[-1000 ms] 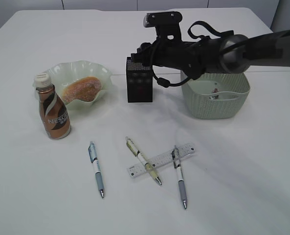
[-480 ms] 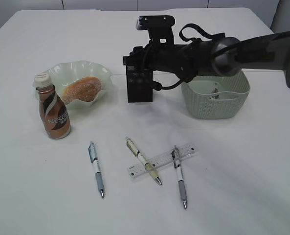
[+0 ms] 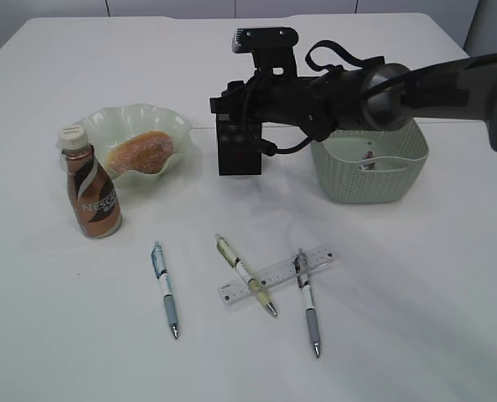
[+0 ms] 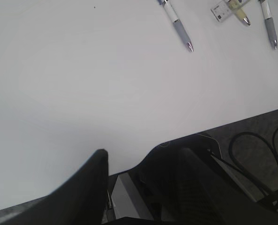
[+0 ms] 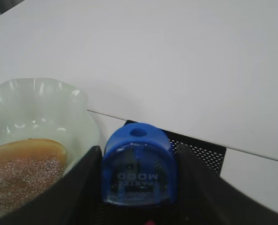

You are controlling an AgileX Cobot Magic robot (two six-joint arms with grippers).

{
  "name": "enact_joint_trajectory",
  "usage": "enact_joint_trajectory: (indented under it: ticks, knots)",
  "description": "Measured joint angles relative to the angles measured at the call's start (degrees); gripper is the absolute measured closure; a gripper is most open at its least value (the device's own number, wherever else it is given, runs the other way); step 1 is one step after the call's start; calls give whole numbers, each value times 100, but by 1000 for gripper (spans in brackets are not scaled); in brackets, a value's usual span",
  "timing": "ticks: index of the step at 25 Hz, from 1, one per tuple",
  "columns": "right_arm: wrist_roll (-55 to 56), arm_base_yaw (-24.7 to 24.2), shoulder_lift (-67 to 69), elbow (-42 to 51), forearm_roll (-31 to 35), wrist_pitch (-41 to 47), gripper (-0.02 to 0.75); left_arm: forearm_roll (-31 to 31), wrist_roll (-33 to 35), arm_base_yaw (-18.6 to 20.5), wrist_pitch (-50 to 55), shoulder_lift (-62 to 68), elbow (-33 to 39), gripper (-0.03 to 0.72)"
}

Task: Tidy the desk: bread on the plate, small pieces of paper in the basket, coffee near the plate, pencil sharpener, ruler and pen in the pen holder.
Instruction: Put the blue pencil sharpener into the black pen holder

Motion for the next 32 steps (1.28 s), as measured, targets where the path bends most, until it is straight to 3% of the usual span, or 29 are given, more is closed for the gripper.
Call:
enact_joint_trajectory:
  ticks: [6, 14, 23, 32]
  knots:
    - [0, 0, 0, 0, 0, 82, 352, 0, 0, 0, 0, 0, 0, 335]
    - [0, 0, 0, -92, 0, 324, 281, 0, 0, 0, 0, 0, 0, 335]
    - [0, 0, -11, -368, 0, 415, 278, 0, 0, 0, 0, 0, 0, 335]
    - [0, 0, -791, -450, 0, 2005, 277, 0, 0, 0, 0, 0, 0, 336]
